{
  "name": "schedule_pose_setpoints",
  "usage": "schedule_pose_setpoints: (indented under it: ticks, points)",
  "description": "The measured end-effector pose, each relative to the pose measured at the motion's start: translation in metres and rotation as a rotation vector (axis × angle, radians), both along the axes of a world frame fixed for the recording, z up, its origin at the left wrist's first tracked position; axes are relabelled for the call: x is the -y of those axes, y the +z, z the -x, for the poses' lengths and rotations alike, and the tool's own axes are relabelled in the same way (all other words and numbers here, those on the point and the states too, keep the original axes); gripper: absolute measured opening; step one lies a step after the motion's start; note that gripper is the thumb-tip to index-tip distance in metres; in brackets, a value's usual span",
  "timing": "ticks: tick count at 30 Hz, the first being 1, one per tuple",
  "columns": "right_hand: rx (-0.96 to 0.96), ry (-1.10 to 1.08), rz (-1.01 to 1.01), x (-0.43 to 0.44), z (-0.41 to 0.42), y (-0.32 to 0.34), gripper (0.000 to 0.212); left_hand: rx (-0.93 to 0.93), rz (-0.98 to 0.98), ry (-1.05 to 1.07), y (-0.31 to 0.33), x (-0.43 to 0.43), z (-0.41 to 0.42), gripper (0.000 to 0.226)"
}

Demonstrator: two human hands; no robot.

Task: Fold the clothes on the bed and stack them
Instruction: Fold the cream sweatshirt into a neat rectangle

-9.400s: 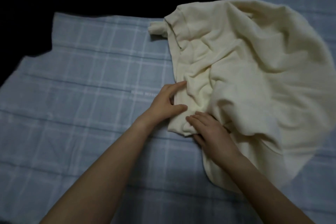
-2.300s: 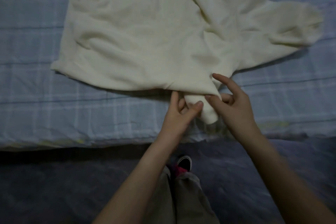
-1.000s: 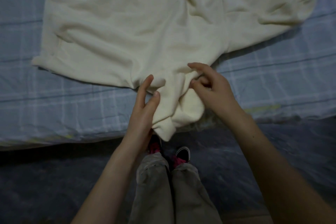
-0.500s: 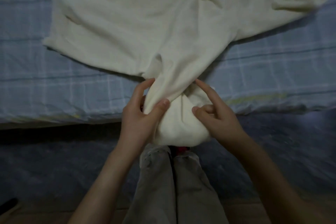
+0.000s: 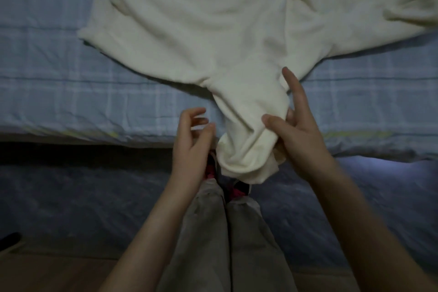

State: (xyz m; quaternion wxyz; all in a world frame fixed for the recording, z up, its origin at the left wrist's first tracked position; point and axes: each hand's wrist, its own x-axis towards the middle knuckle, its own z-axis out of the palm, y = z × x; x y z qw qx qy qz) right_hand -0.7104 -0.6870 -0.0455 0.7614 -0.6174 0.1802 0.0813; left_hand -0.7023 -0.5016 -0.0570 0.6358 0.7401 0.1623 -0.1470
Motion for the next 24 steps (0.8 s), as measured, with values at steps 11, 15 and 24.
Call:
schedule_pose_setpoints:
  ticks: [11,15,24]
  points:
    - [0.103,0.023,0.326,0.025,-0.003,0.006,0.073,0.02,0.174,-0.08,0.018,0.009,-0.015,0.052]
    - [0.144,-0.112,0.274,0.036,-0.001,0.015,0.071,0.1,0.195,-0.148,0.028,-0.021,-0.02,0.047]
    - [0.027,0.167,0.325,0.004,0.039,0.016,0.091,0.004,0.074,-0.369,0.022,-0.038,-0.016,0.042]
